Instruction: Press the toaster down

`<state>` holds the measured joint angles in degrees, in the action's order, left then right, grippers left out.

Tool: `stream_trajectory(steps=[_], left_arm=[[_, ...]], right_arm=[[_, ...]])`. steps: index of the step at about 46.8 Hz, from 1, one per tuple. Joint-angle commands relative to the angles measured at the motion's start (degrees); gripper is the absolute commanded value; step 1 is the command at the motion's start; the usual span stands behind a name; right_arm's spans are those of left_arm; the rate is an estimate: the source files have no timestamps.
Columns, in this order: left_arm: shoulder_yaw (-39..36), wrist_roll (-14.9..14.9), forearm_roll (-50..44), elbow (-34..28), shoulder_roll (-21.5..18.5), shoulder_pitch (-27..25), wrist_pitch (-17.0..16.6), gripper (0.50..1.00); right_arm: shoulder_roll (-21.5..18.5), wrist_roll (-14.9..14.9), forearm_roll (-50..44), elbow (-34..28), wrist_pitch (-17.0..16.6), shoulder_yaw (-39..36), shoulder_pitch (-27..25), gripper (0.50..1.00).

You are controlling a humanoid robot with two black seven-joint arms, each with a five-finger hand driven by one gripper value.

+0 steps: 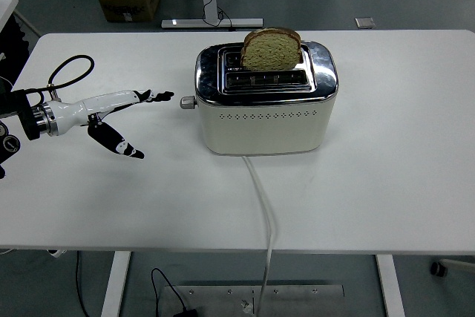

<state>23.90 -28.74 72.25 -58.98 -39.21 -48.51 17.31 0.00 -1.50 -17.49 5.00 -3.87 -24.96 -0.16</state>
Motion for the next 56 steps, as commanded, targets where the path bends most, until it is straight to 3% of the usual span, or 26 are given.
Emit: stream_trajectory(steps=[1,56], left_arm=[[0.0,0.0,0.0,0.0,0.1,0.0,0.0,1.000],[-1.9,-0.1,1.6,-0.1,1.7,-0.5,-0.3,1.000]], right_arm=[[0.0,0.0,0.0,0.0,0.0,0.0,0.0,0.998],[0.0,0.0,0.0,0.0,0.0,0.0,0.0,0.998]])
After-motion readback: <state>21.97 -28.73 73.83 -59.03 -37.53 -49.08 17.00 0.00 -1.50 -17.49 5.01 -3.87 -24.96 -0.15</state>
